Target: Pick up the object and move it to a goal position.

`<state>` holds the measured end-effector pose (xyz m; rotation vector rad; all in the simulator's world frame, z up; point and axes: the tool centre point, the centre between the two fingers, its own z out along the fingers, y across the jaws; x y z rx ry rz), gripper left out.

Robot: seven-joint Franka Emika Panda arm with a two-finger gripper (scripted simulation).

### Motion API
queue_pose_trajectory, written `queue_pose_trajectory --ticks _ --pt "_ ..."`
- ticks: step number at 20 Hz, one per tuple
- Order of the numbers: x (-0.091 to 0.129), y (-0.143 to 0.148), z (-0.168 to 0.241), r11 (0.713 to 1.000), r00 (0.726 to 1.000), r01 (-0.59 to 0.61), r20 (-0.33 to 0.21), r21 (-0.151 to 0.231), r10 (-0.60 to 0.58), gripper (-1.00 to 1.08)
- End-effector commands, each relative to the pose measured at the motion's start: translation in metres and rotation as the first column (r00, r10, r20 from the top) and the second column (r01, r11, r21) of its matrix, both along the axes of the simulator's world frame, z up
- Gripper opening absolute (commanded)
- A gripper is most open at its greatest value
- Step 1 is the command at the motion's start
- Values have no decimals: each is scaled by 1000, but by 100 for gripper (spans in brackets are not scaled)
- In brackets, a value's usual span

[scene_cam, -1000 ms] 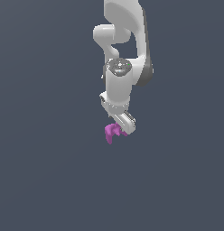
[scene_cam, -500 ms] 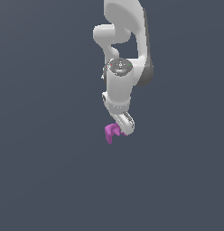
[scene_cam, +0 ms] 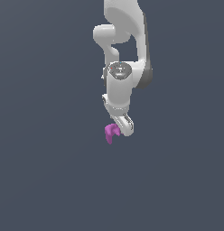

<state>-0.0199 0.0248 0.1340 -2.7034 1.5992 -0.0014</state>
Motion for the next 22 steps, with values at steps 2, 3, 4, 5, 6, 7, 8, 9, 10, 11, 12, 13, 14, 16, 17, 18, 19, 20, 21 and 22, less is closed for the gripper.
queue_pose_trajectory --ticks 2,3,4,5,6,7,8,9,10,11,12,13,14,16,17,18,19,20,21,22 --pt "-1 0 -18 1000 1000 2 -1 0 -2 100" --pt "-1 0 -23 1000 1000 2 -1 0 -2 100" --pt "-1 0 -27 1000 1000 2 -1 0 -2 100" --pt "-1 0 -31 1000 1000 3 -1 -1 -3 100" --pt "-1 0 -34 1000 1000 3 -1 -1 -3 100" --pt "-1 0 -36 1000 1000 3 -1 -1 -3 100" --pt "-1 0 -37 1000 1000 3 -1 -1 -3 100" --pt "0 0 -38 1000 1000 3 -1 -1 -3 100" --pt "0 0 -38 1000 1000 3 -1 -1 -3 100" --pt "0 0 -38 1000 1000 3 -1 -1 -3 -100" --pt "0 0 -38 1000 1000 3 -1 -1 -3 -100" --pt "0 0 -38 1000 1000 3 -1 -1 -3 -100" --pt "0 0 -38 1000 1000 3 -1 -1 -3 -100" --pt "0 0 -38 1000 1000 3 -1 -1 -3 -100" --pt "0 0 -38 1000 1000 3 -1 -1 -3 -100" --pt "0 0 -38 1000 1000 3 -1 -1 -3 -100" --pt "0 0 -38 1000 1000 3 -1 -1 -3 -100" --pt "0 0 -38 1000 1000 3 -1 -1 -3 -100" --pt "0 0 -38 1000 1000 3 -1 -1 -3 -100" --pt "0 0 -38 1000 1000 3 -1 -1 -3 -100"
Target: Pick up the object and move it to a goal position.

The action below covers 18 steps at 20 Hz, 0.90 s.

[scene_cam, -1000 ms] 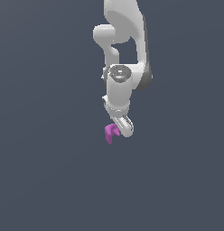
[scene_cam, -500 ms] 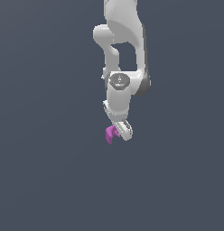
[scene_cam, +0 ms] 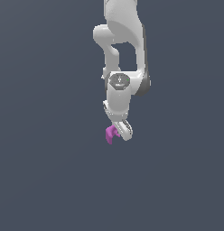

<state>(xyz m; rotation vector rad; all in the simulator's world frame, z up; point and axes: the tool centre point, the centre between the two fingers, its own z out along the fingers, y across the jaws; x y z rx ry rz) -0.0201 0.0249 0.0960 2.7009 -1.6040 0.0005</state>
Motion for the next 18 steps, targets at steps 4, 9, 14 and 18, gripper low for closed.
queue_pose_trajectory --ticks 4,9,14,18 --pt "-4 2 2 1000 1000 0 0 0 0 -100" --pt "-17 8 8 1000 1000 0 0 0 0 -100" --pt "-40 20 19 1000 1000 0 0 1 0 -100" --pt "-60 30 30 1000 1000 0 0 1 0 -100"
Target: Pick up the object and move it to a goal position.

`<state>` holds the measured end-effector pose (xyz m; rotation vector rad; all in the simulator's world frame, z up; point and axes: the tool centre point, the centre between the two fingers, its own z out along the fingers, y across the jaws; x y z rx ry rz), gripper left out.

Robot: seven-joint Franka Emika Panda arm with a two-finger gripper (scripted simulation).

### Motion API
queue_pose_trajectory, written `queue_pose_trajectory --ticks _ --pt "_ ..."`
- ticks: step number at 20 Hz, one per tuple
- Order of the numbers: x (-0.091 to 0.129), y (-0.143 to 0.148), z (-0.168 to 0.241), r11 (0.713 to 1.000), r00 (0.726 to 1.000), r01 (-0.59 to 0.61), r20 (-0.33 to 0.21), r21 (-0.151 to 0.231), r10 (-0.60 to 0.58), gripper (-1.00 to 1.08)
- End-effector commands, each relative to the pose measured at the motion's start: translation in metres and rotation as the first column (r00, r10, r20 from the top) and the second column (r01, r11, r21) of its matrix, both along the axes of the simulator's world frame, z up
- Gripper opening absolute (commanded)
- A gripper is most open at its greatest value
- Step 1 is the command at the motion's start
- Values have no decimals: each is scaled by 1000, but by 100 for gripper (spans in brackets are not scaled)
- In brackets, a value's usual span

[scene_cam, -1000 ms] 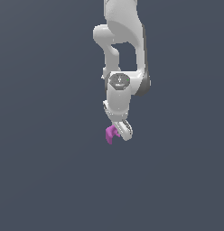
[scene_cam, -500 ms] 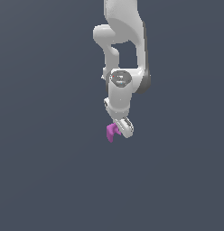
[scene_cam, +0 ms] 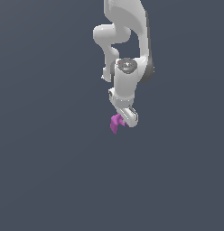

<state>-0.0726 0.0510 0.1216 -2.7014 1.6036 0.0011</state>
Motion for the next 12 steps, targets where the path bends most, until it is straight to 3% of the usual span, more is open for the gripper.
queue_pose_trajectory --ticks 1,12 --pt "-12 6 6 1000 1000 0 1 0 0 -100" --pt "-32 18 18 1000 1000 0 1 -1 0 -100"
